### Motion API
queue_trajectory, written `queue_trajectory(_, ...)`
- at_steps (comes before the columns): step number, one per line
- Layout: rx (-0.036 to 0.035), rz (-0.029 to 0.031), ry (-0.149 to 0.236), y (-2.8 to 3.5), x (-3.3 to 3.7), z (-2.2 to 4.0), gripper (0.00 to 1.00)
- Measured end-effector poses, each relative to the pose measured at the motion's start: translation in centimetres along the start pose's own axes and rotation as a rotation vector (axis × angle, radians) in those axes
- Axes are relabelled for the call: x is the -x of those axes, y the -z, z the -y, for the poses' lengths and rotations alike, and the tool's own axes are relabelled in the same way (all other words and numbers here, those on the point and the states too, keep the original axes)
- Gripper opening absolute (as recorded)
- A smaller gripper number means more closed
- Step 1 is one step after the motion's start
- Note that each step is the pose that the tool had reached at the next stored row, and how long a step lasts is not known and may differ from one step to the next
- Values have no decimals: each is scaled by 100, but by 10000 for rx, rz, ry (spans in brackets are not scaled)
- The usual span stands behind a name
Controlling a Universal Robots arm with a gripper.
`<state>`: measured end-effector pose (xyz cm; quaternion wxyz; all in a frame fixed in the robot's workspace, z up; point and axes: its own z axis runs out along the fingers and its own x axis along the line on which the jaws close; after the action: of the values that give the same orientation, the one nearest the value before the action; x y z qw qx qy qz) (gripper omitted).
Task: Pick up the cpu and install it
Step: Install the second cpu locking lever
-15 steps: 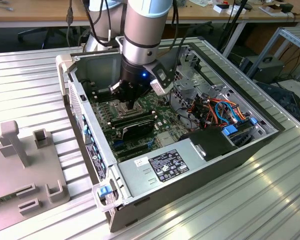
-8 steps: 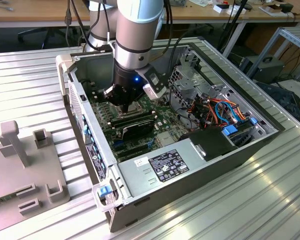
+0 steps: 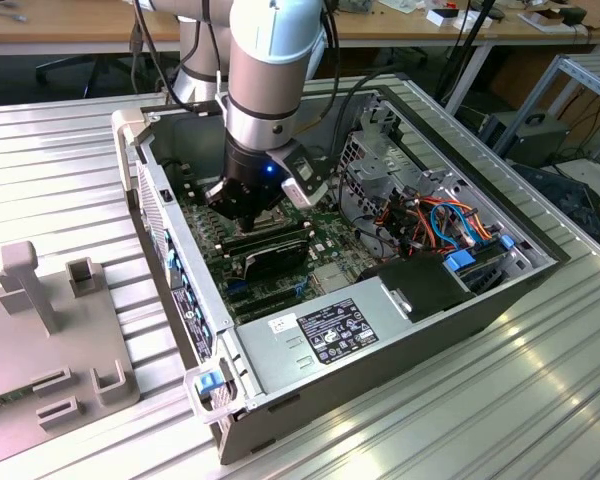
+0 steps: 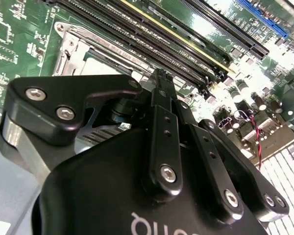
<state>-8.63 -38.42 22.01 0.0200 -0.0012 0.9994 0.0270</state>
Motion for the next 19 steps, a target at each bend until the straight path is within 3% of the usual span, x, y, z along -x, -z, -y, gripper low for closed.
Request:
queue_trajectory(5, 0, 3, 0, -66, -32, -2, 11)
queue_trajectory(11, 7, 14, -2, -77, -33, -5, 11)
queue_trajectory(19, 80, 55, -1, -118, -35, -19, 11)
